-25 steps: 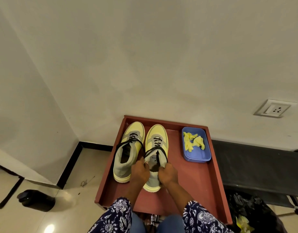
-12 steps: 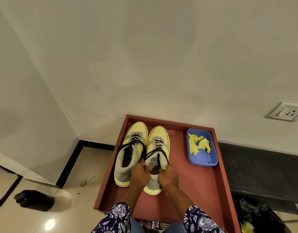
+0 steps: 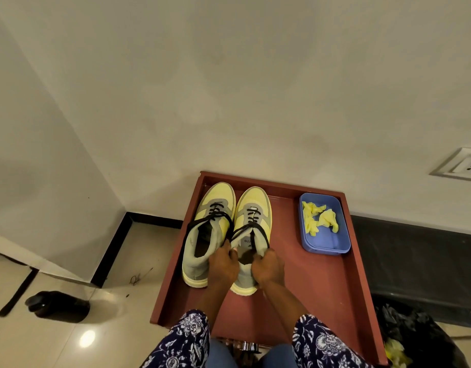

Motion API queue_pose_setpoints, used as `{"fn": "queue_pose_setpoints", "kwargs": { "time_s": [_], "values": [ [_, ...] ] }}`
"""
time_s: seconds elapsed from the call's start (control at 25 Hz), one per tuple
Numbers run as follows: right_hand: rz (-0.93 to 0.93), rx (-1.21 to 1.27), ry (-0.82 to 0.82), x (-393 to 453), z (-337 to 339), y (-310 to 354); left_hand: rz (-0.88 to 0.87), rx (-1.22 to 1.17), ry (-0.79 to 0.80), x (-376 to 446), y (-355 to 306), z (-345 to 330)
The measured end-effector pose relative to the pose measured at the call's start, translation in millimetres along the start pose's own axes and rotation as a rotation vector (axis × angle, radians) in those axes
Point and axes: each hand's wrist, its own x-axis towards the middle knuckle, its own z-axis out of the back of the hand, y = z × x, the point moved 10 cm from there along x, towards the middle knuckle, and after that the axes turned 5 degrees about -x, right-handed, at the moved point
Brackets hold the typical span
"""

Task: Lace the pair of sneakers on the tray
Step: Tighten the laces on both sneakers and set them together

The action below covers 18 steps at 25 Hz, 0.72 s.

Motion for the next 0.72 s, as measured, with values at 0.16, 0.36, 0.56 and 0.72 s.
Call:
{"fn": "queue_pose_setpoints", "kwargs": {
  "time_s": [0.16, 0.36, 0.56, 0.72],
  "values": [
    [0.011, -0.015, 0.001, 0.1, -0.5, -0.4, 0.015, -0.006, 0.007, 1.0, 2.2, -2.6],
    [0.029, -0.033, -0.010, -3.7, 1.3, 1.0, 0.025, 0.011, 0.022, 1.5, 1.8, -4.3],
    [0.027, -0.033, -0.001, -6.7, 1.0, 2.4, 0.030, 0.043, 0.052, 1.0, -0.2, -4.5],
    [-0.015, -0.002, 0.069, -5.3, -5.1, 0.8, 0.043, 0.108, 0.096, 0.2, -2.2, -5.3]
  ]
}}
